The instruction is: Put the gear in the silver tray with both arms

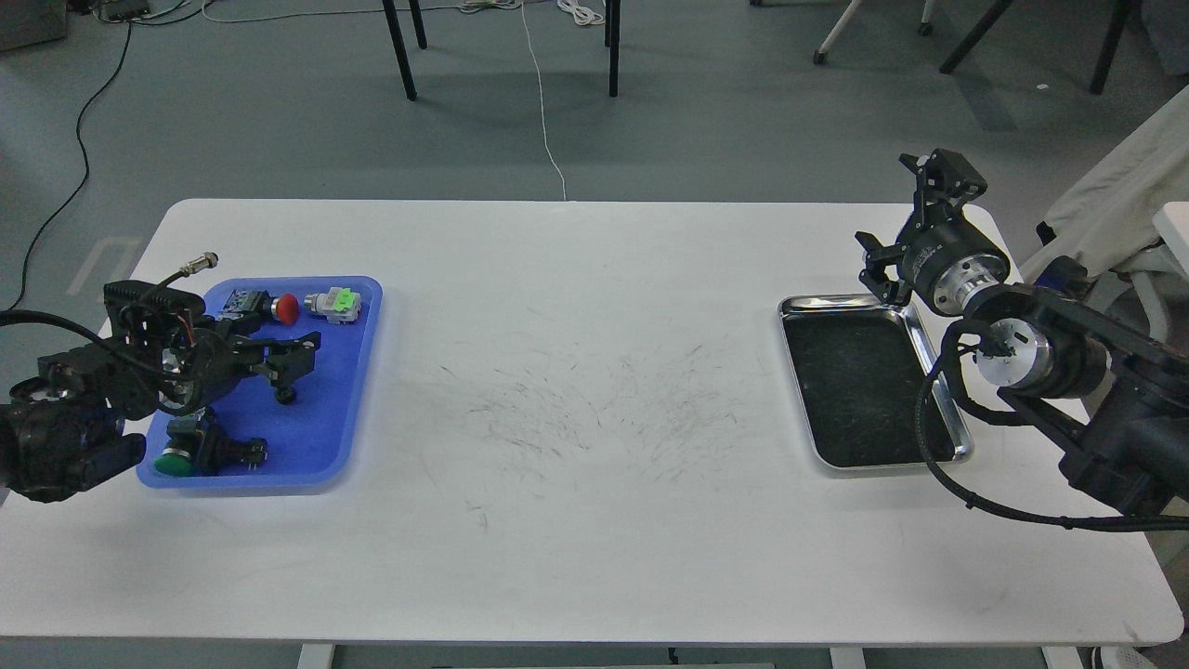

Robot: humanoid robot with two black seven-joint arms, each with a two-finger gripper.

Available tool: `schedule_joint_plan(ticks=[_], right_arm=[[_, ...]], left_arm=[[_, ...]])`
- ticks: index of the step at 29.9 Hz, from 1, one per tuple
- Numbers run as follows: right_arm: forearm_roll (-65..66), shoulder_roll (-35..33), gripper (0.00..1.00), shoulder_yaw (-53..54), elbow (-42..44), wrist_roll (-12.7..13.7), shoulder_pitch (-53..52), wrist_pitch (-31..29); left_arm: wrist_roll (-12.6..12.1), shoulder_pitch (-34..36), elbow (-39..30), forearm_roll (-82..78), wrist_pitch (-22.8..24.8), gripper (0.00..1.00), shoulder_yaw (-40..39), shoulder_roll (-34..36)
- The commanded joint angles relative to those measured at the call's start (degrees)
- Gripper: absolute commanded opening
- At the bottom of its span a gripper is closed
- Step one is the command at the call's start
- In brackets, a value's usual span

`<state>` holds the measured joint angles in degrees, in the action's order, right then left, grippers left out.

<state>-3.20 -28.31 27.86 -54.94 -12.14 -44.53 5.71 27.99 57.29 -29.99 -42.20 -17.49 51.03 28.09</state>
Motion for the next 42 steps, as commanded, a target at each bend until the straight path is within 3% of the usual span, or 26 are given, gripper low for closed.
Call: schedule_joint_plan(ticks=[1,18,24,26,37,42], right_arm=[[0.03,0.09,0.99,0.00,0.01,0.01,-0.03,0.00],[0.12,0.10,0.99,-0.09,0.09,0.01,-0.03,0.09],[0.12,0.01,0.99,-1.23,0.09,-0.16,-0.12,0.09],[0.12,0.01,0.99,-1.32,0.09,-0.16,-0.12,0.17],[0.12,0.18,0.99,-1.49,0.10,-0.16,-0.12,0.17],[0.12,0.18,0.99,-1.58,0.27,-0.16,-0.12,0.17]], left_arm=[[0.01,-0.51,0.37,-0.25,0.09,0.85,0.30,-0.05],[0.01,-4.82,8.72,0.19,1.06,0.78,-1.89,-3.65],[0.01,-4.82,7.84,1.07,8.00,0.88,-7.96,-2.78],[0.01,-4.73,7.75,2.91,8.35,0.98,-9.71,-2.51],[0.01,-4.38,7.75,3.53,8.35,0.98,-11.21,0.04],[0.01,-3.50,6.87,6.60,9.58,0.99,-19.99,2.41]])
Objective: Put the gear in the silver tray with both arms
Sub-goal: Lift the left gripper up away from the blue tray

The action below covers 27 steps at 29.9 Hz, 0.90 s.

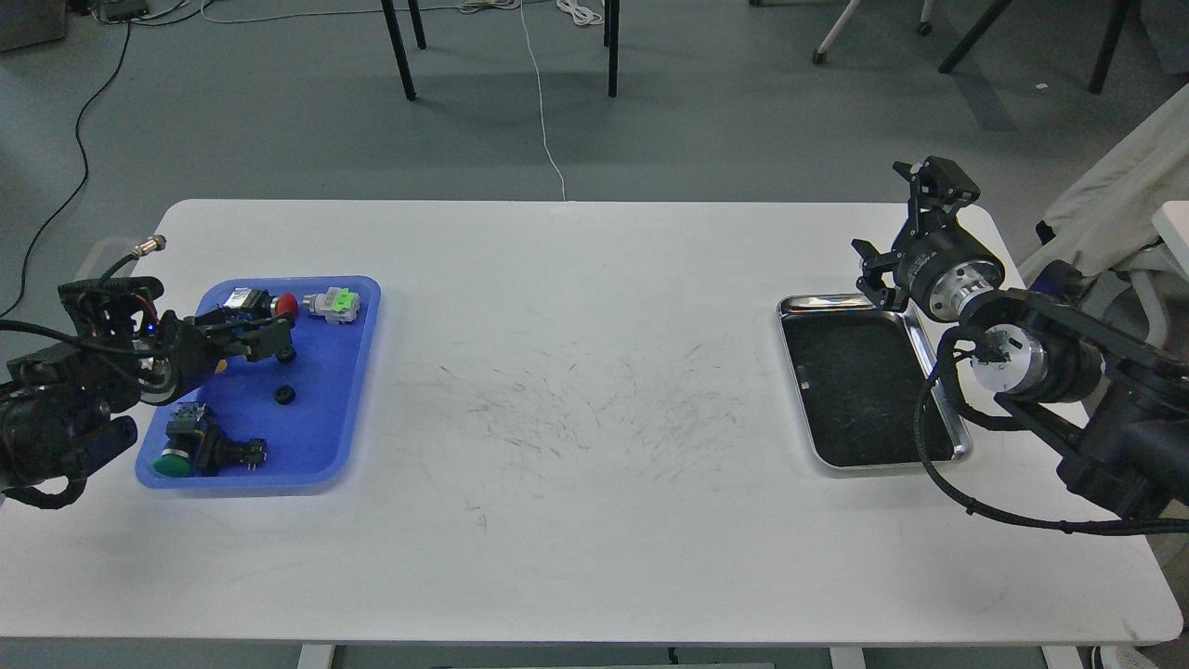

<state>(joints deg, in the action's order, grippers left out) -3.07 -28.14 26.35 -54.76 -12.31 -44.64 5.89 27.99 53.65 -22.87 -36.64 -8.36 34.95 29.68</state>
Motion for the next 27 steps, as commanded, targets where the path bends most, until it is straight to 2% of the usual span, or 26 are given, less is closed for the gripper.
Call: schedule_joint_plan(ticks=[1,9,11,15,17,20,25,27], right_arm=[[0.00,0.01,0.99,-0.07,0.00,0.00,-0.01,0.00],[0.00,0.10,0.99,-0.15,0.18,0.00,-0.01,0.00],[0.00,0.02,0.99,-0.07,0.09,0.00,-0.01,0.00],[0.00,-0.07,0.99,-0.07,0.18,0.00,-0.01,0.00],[0.00,0.01,0.99,-0.16,0.18,0.00,-0.01,0.00],[0.00,0.10,0.99,-0.16,0.09,0.00,-0.01,0.00],[0.00,-0.07,0.99,-0.16,-0.09,0.00,0.08,0.08],[0.00,-0.16,0.99,-0.16,-0.17,0.00,-0.01,0.08]], left_arm=[[0.01,0.23,-0.16,1.39,0.45,0.99,-4.54,0.91],[0.01,0.84,-0.59,3.66,1.94,0.99,-9.62,2.05],[0.01,1.02,-1.30,8.05,5.09,0.99,-13.66,3.54],[0.01,2.42,-2.96,15.61,15.46,0.99,-20.79,7.32],[0.01,2.08,-2.44,18.35,16.27,0.99,-24.31,7.33],[0.01,1.90,-5.51,19.85,19.69,0.99,-26.95,8.91],[0.01,2.95,-5.60,21.25,18.12,0.99,-29.58,9.79],[0.01,3.13,-5.52,21.69,15.93,0.99,-31.25,9.79]])
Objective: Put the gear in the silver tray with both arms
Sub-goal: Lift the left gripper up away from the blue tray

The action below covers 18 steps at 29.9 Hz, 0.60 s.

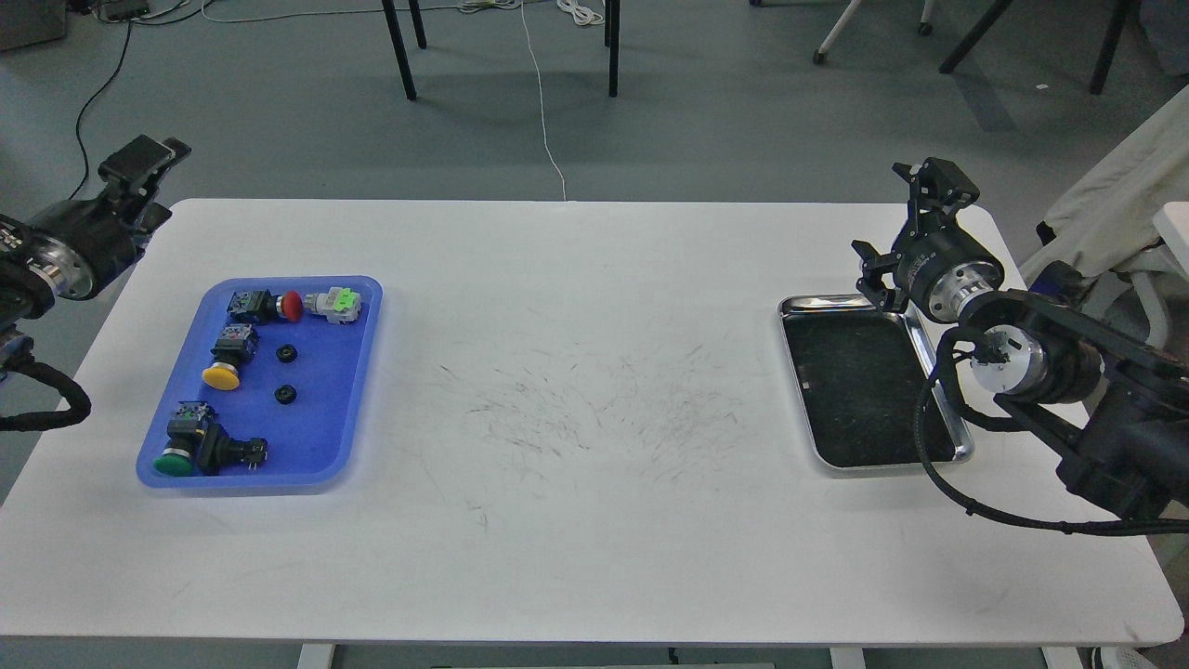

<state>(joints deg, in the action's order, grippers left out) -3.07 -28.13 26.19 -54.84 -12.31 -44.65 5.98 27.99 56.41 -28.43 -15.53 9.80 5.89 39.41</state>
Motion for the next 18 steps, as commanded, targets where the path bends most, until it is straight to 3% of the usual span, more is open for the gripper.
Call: schedule_joint_plan(ticks=[1,10,18], right_arm=[[0.00,-0.17,0.99,0.00,-0.09,0.00,0.01,0.00],[-0.09,-0.17,0.99,0.09,-0.18,0.00,-0.08,0.09],[-0.09,-0.17,0.99,0.00,-0.09,0.09,-0.17,0.09]], left_arm=[[0.01,0.80,-0.13,1.37,-3.11,0.99,-3.41,0.40],[0.01,1.07,-3.64,3.13,-3.92,0.99,-7.99,2.68],[0.01,1.95,-6.11,0.68,-3.82,0.99,-3.96,4.52]])
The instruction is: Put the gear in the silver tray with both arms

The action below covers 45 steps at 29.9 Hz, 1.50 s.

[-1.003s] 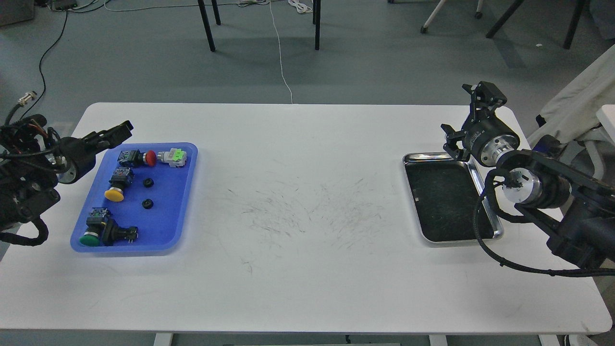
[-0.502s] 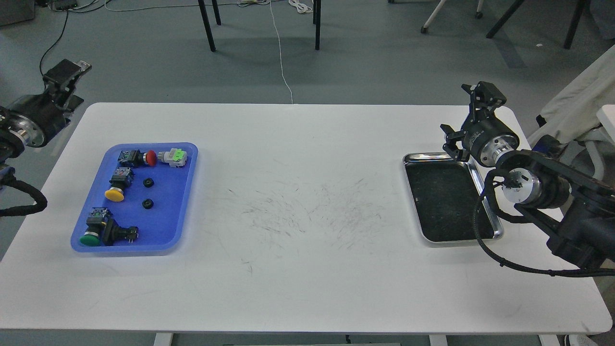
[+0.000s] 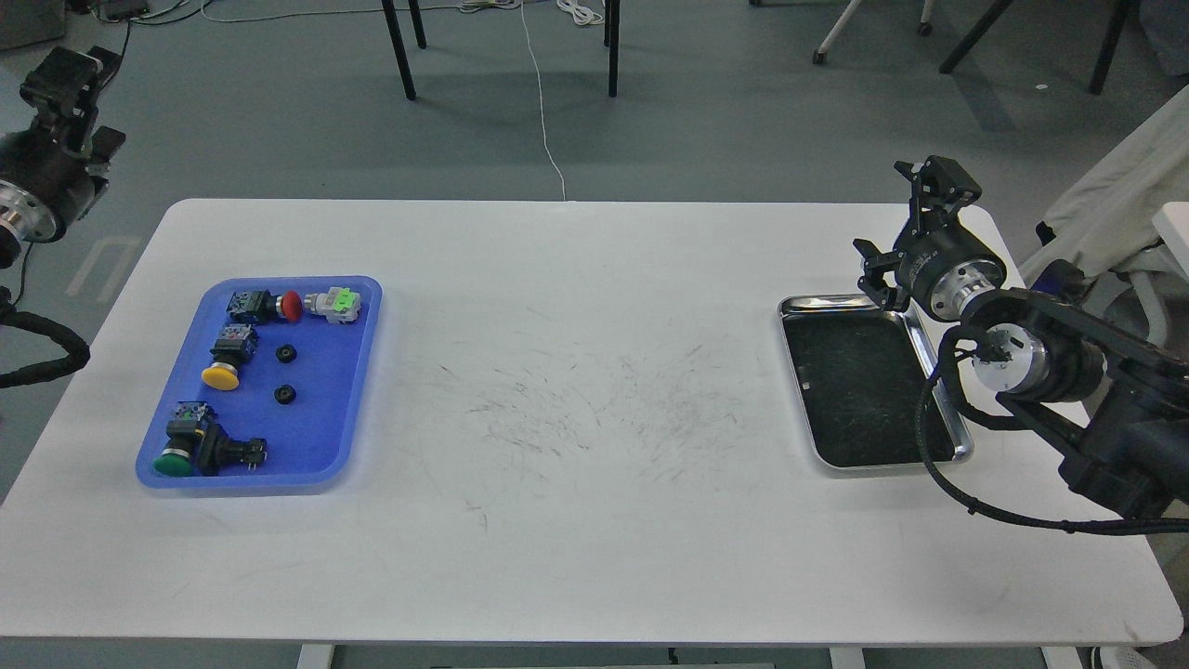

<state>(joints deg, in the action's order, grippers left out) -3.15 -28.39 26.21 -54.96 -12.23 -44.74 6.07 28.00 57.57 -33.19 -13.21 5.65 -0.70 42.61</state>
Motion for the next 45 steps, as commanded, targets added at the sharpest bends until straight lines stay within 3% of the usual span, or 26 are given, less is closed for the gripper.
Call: schedule_joint_plan(ticks=[1,4,9,14,31,38,45], right_arm=[[0.07,0.09,0.99,-0.02,0.03,0.01,-0.09,0.00],[0.07,0.09,0.99,-0.02,0.03,0.01,-0.09,0.00],[0.07,0.09,0.99,-0.11,0.21,0.01,0.00,0.00],[0.07,0.09,0.99,-0.11,0.21,0.01,-0.18,0.00],[2.18,0.00,0.99,-0.11,0.30,0.01,0.00,-0.35],[2.36,0.09,0.99,-0.11,0.47,0.01,0.09,-0.27],[2.36,0.09,0.99,-0.11,0.47,0.01,0.18,-0.27]], left_arm=[[0.00,1.66,-1.79,-5.04,-0.11,0.99,4.20,2.20],[0.00,3.42,-2.93,-20.74,-1.51,0.99,5.62,2.30],[0.00,4.30,-5.22,-47.03,-9.68,0.99,5.45,1.69],[0.00,4.04,-7.15,-60.69,-12.33,0.99,5.80,-0.95],[0.00,7.20,-6.63,-69.23,-14.53,0.99,6.51,2.57],[0.00,5.45,-6.72,-70.55,-8.47,0.99,10.80,0.55],[0.00,2.72,-6.89,-71.95,-11.89,0.91,14.06,-0.42]])
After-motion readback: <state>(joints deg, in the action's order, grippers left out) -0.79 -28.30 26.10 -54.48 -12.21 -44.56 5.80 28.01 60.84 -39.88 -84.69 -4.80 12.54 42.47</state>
